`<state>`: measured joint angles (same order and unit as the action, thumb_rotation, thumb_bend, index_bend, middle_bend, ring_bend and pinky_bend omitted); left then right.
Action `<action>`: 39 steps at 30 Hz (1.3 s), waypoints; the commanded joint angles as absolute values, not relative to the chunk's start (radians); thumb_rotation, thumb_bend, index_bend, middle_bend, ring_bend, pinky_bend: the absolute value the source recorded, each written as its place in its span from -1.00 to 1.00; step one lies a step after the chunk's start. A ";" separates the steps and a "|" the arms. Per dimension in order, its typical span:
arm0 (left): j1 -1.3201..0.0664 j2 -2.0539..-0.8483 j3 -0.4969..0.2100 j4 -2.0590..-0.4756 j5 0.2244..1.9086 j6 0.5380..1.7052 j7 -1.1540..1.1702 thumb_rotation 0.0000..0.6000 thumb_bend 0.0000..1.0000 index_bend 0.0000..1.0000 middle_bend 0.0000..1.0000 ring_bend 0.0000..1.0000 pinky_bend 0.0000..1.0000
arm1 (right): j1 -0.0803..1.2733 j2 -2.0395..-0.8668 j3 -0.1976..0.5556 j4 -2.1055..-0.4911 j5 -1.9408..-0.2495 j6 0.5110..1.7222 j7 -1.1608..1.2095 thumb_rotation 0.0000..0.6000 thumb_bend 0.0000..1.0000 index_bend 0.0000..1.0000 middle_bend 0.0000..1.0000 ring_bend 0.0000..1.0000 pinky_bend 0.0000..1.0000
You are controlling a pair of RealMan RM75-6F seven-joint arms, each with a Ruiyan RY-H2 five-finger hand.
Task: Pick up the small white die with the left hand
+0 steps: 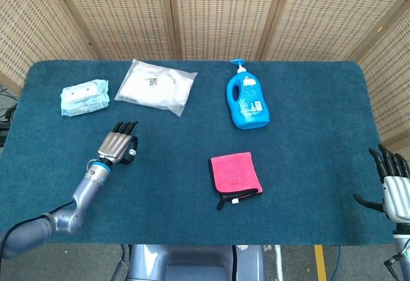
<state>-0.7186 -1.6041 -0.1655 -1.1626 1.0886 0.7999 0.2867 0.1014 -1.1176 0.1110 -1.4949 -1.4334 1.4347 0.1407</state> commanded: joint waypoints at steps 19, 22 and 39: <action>-0.643 -1.250 -0.270 -1.597 1.188 1.041 0.186 1.00 -0.30 0.17 -1.00 -1.00 -1.00 | 0.097 -1.107 0.109 -1.503 -1.440 1.441 0.159 1.00 -1.00 -1.00 -1.00 -1.00 -1.00; -0.633 -1.196 -0.288 -1.662 1.185 1.068 0.195 1.00 -0.30 0.17 -1.00 -1.00 -1.00 | 0.096 -1.105 0.109 -1.505 -1.443 1.446 0.162 1.00 -1.00 -1.00 -1.00 -1.00 -1.00; -0.604 -1.062 -0.305 -1.809 1.193 1.115 0.156 1.00 -0.54 -1.00 -1.00 -1.00 -1.00 | 0.091 -1.100 0.105 -1.509 -1.452 1.455 0.169 1.00 -1.00 -1.00 -1.00 -1.00 -1.00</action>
<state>-0.6069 -1.0640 -0.3075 -1.8098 1.1915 1.1130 0.1605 0.0907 -1.1004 0.1052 -1.5087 -1.4518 1.4554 0.1696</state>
